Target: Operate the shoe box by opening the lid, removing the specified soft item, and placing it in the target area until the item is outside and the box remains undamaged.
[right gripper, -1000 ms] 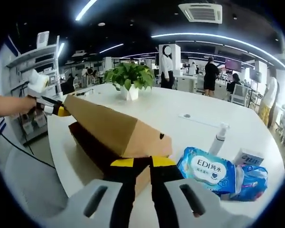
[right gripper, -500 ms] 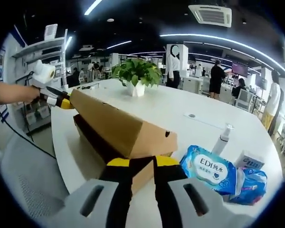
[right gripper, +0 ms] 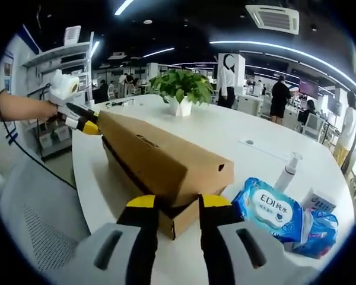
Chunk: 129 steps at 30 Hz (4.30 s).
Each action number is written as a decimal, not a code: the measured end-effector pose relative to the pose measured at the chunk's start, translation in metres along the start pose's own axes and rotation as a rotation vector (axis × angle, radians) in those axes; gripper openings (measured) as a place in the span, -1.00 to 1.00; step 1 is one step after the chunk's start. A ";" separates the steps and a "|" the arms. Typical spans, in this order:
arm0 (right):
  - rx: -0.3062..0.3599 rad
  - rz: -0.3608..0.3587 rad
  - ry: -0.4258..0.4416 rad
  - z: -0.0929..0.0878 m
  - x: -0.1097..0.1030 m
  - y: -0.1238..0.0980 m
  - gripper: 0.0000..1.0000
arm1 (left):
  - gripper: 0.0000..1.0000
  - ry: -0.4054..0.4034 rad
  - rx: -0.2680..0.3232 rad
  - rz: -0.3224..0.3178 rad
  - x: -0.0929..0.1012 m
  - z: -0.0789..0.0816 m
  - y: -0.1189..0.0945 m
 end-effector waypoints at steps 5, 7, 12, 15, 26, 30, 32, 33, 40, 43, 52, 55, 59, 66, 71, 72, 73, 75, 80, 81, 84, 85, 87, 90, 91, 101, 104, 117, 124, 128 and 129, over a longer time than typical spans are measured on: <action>-0.017 0.011 -0.004 -0.004 -0.002 0.002 -0.49 | -0.44 -0.006 -0.013 -0.007 0.001 -0.005 0.002; -0.024 0.012 -0.007 -0.006 -0.003 0.003 -0.48 | -0.43 -0.010 -0.022 -0.014 0.002 -0.008 0.004; -0.044 0.020 -0.007 -0.012 -0.005 0.004 -0.47 | -0.42 -0.026 -0.040 -0.024 0.003 -0.014 0.007; -0.057 0.023 -0.010 -0.016 -0.005 0.006 -0.47 | -0.42 -0.026 -0.051 -0.029 0.004 -0.017 0.009; -0.090 0.027 -0.014 -0.025 -0.006 0.010 -0.47 | -0.42 -0.031 -0.074 -0.037 0.005 -0.025 0.014; -0.100 0.031 -0.007 -0.027 -0.006 0.010 -0.48 | -0.43 -0.042 -0.085 -0.041 0.006 -0.027 0.014; -0.101 0.032 -0.005 -0.028 -0.007 0.009 -0.49 | -0.42 -0.046 -0.084 -0.038 0.005 -0.027 0.012; -0.102 0.030 -0.002 -0.028 -0.007 0.009 -0.49 | -0.41 -0.049 -0.083 -0.037 0.004 -0.027 0.012; -0.091 0.040 -0.015 -0.020 -0.006 0.003 -0.46 | -0.38 -0.031 -0.071 -0.039 0.002 -0.022 0.006; -0.085 0.043 -0.015 -0.016 -0.005 0.005 -0.46 | -0.38 -0.032 -0.061 -0.042 0.001 -0.019 0.007; -0.090 0.044 -0.004 -0.015 -0.005 0.010 -0.46 | -0.42 -0.027 -0.065 -0.057 0.004 -0.018 0.012; -0.093 0.041 0.000 -0.016 -0.005 0.010 -0.46 | -0.41 -0.037 -0.064 -0.057 0.004 -0.019 0.012; -0.100 0.037 0.015 -0.020 -0.005 0.012 -0.46 | -0.41 -0.053 -0.073 -0.059 0.005 -0.021 0.014; -0.112 0.024 0.021 -0.027 -0.006 0.017 -0.46 | -0.40 -0.062 -0.088 -0.058 0.006 -0.025 0.019; -0.110 0.021 0.029 -0.026 -0.006 0.017 -0.46 | -0.39 -0.064 -0.089 -0.059 0.004 -0.023 0.021; -0.111 0.021 0.028 -0.026 -0.005 0.018 -0.46 | -0.39 -0.064 -0.090 -0.059 0.003 -0.022 0.023; -0.112 0.020 0.028 -0.025 -0.003 0.019 -0.46 | -0.40 -0.063 -0.091 -0.060 0.002 -0.022 0.024; -0.113 0.019 0.028 -0.024 -0.001 0.021 -0.46 | -0.40 -0.062 -0.094 -0.061 0.000 -0.020 0.027; -0.118 0.016 0.025 -0.021 0.009 0.028 -0.46 | -0.39 -0.058 -0.096 -0.062 -0.004 -0.013 0.037; -0.118 0.015 0.024 -0.020 0.011 0.029 -0.46 | -0.40 -0.057 -0.097 -0.063 -0.005 -0.012 0.040; -0.122 0.013 0.017 -0.018 0.017 0.034 -0.45 | -0.40 -0.059 -0.097 -0.064 -0.008 -0.008 0.046; -0.122 0.012 0.016 -0.017 0.021 0.037 -0.45 | -0.40 -0.061 -0.097 -0.063 -0.010 -0.006 0.049; -0.125 0.010 0.014 -0.015 0.027 0.041 -0.45 | -0.40 -0.060 -0.097 -0.063 -0.011 -0.003 0.054; -0.129 0.007 0.009 -0.012 0.036 0.047 -0.45 | -0.40 -0.067 -0.094 -0.063 -0.015 0.003 0.063; -0.130 0.006 0.007 -0.011 0.040 0.049 -0.45 | -0.40 -0.068 -0.094 -0.063 -0.016 0.004 0.065; -0.144 0.008 -0.005 -0.002 0.066 0.068 -0.45 | -0.40 -0.080 -0.093 -0.064 -0.028 0.019 0.089; -0.147 0.008 -0.004 0.000 0.071 0.073 -0.44 | -0.40 -0.082 -0.095 -0.066 -0.032 0.023 0.095; -0.164 0.008 0.002 -0.002 0.078 0.081 -0.43 | -0.39 -0.080 -0.102 -0.076 -0.038 0.028 0.104; -0.137 -0.024 0.003 -0.001 0.079 0.063 -0.34 | -0.19 -0.079 -0.085 -0.056 -0.034 0.030 0.089; -0.124 -0.064 0.012 -0.006 0.083 0.042 -0.27 | -0.11 -0.083 -0.062 -0.043 -0.026 0.030 0.075; -0.120 -0.069 0.014 -0.007 0.083 0.037 -0.24 | -0.09 -0.085 -0.052 -0.041 -0.023 0.030 0.069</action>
Point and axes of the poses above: the point that each gripper's makers call its tool centre point, and the gripper's own axes: y roughly forward along the fingers, x roughly to its right, z roughly out of its top, the point moved 5 cm from there along -y, roughly backward along the fingers, and after that the axes turned 4 degrees about z, right-handed, at the moved point
